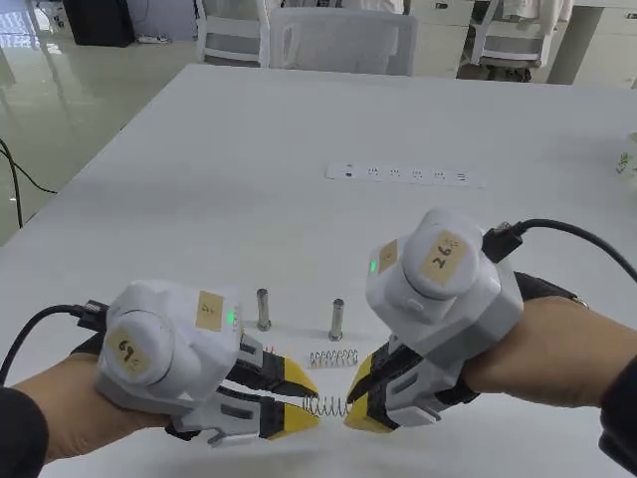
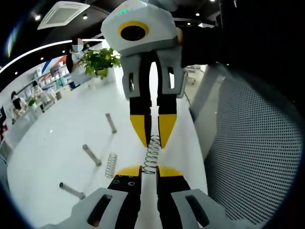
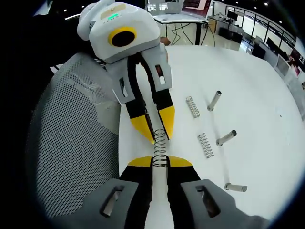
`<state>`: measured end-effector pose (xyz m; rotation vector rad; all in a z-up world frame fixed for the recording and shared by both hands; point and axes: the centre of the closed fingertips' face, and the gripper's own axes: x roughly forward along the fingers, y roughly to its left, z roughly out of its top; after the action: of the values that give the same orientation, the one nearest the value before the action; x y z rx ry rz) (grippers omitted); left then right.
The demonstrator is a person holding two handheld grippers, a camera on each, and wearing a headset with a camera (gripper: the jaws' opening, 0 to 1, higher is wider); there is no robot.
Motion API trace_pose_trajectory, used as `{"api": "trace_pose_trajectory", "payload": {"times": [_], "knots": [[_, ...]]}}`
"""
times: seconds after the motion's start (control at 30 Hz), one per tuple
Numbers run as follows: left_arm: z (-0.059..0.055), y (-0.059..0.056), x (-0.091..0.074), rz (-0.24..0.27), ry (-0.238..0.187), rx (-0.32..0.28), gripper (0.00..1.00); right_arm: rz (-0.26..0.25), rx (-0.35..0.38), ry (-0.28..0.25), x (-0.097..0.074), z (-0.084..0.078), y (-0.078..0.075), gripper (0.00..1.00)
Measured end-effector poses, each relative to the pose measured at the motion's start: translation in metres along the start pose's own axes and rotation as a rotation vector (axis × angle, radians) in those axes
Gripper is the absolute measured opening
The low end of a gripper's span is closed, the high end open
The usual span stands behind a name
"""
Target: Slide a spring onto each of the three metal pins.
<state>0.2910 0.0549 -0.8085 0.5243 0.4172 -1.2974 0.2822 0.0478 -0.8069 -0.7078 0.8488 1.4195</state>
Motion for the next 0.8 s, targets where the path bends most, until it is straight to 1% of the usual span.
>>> {"api": "trace_pose_trajectory", "payload": {"times": [0.1, 0.2, 0.37, 0.53, 0.8], "knots": [[0.001, 0.001, -0.001, 0.004, -0.003, -0.001, 0.03, -0.006, 0.002, -0.013, -0.004, 0.003, -0.001, 0.08], [0.000, 0.001, -0.001, 0.004, -0.003, -0.003, 0.03, -0.008, 0.011, -0.039, -0.008, 0.010, -0.001, 0.08], [0.001, 0.001, -0.001, 0.005, -0.011, -0.012, 0.02, -0.018, 0.006, -0.057, -0.012, 0.017, -0.001, 0.08], [0.002, 0.001, -0.002, 0.004, -0.020, -0.022, 0.02, -0.024, 0.003, -0.100, -0.016, 0.029, 0.000, 0.07], [0.006, 0.003, -0.005, 0.006, -0.048, -0.061, 0.02, -0.046, -0.002, -0.155, -0.020, 0.044, -0.002, 0.07]]}}
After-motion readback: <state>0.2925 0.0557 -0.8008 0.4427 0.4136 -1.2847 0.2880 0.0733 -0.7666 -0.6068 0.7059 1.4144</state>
